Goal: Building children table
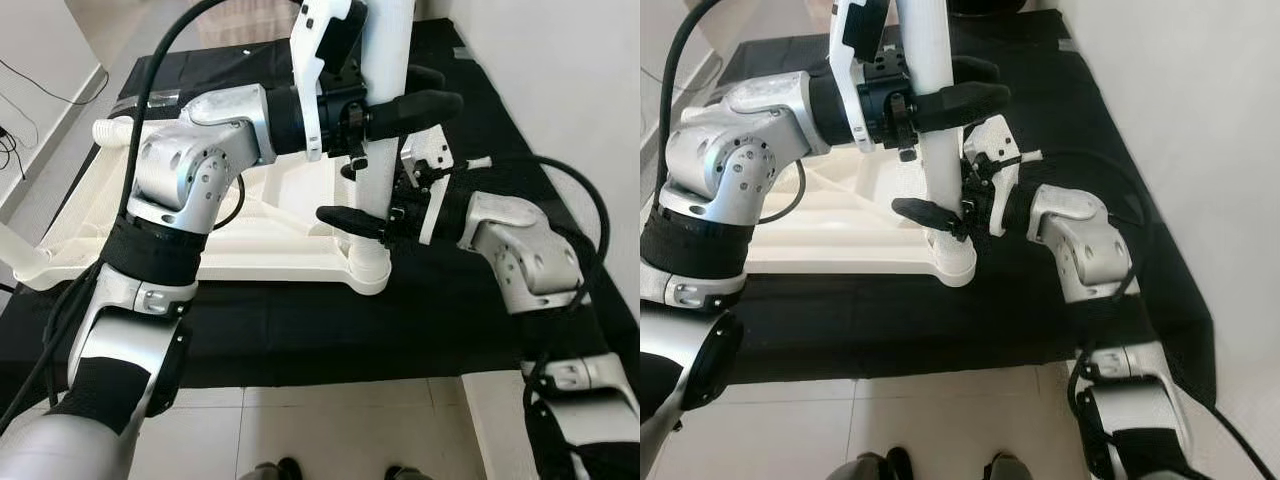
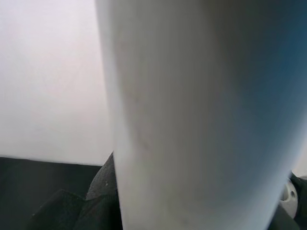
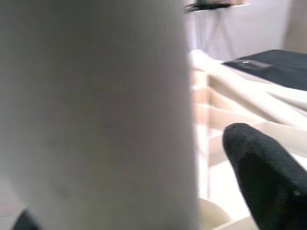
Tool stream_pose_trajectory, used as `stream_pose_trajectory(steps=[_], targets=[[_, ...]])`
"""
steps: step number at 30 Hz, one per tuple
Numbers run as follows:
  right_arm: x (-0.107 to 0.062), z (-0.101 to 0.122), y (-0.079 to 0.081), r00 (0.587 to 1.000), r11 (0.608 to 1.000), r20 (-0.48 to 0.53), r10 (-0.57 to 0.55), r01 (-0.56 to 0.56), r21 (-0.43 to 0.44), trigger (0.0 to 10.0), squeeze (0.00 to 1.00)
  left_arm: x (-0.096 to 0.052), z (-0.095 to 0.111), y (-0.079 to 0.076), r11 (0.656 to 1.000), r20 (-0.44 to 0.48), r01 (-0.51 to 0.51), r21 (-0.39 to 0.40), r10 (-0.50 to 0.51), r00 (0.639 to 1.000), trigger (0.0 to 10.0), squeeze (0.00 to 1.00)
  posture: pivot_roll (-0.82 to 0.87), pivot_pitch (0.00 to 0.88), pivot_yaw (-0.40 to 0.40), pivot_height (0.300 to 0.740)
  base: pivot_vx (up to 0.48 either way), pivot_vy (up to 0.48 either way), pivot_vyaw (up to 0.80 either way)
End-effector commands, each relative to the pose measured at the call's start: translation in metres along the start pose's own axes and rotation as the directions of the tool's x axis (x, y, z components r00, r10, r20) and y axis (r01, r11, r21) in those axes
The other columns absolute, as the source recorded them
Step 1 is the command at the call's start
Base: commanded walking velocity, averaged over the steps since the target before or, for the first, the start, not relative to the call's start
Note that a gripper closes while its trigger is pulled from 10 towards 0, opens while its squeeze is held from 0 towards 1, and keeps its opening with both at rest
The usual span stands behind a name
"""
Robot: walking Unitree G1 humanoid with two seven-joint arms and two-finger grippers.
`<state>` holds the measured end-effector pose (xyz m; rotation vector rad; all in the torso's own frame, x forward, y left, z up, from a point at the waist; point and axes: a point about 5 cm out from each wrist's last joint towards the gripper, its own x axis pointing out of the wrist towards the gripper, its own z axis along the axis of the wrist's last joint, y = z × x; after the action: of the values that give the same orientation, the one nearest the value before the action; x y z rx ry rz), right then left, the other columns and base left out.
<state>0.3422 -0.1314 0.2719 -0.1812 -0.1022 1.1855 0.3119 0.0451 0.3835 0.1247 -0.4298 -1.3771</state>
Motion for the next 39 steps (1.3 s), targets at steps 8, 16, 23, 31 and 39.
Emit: stream_pose_trajectory(steps=[8,16,23,31,39], targets=[[0.007,-0.007,0.004,0.981,0.981,-0.034,0.192,-0.192,0.017,0.0,0.00,0.003,0.002,-0.008,0.999,0.021,0.045,-0.005,-0.045,0.999,0.0,0.00,-0.04,0.204,0.086,0.740,0.000,0.000,0.00],[0.008,-0.014,-0.001,0.995,0.997,-0.073,0.071,-0.071,-0.004,0.0,0.00,0.003,0.001,-0.007,1.000,0.042,0.003,0.006,-0.003,0.999,4.0,1.00,-0.06,0.204,0.086,0.740,0.000,0.000,0.00],[-0.005,-0.021,-0.004,0.988,0.994,-0.105,-0.113,0.111,-0.026,0.0,0.00,0.000,-0.001,0.000,0.999,0.034,-0.049,0.000,0.049,0.998,10.0,1.00,-0.07,0.214,0.072,0.740,0.000,0.000,0.00],[-0.046,-0.063,0.011,0.466,0.537,-0.304,-0.831,0.814,-0.219,0.0,0.00,-0.043,0.002,0.018,0.975,0.024,-0.205,-0.083,0.208,0.978,10.0,0.00,-0.10,0.233,0.065,0.740,0.000,0.000,0.00],[-0.033,-0.077,0.029,0.447,0.496,-0.335,-0.830,0.865,-0.074,0.0,0.00,-0.055,-0.009,0.013,0.969,-0.028,-0.226,-0.102,0.224,0.974,10.0,0.00,-0.09,0.225,0.069,0.740,0.000,0.000,0.00]])
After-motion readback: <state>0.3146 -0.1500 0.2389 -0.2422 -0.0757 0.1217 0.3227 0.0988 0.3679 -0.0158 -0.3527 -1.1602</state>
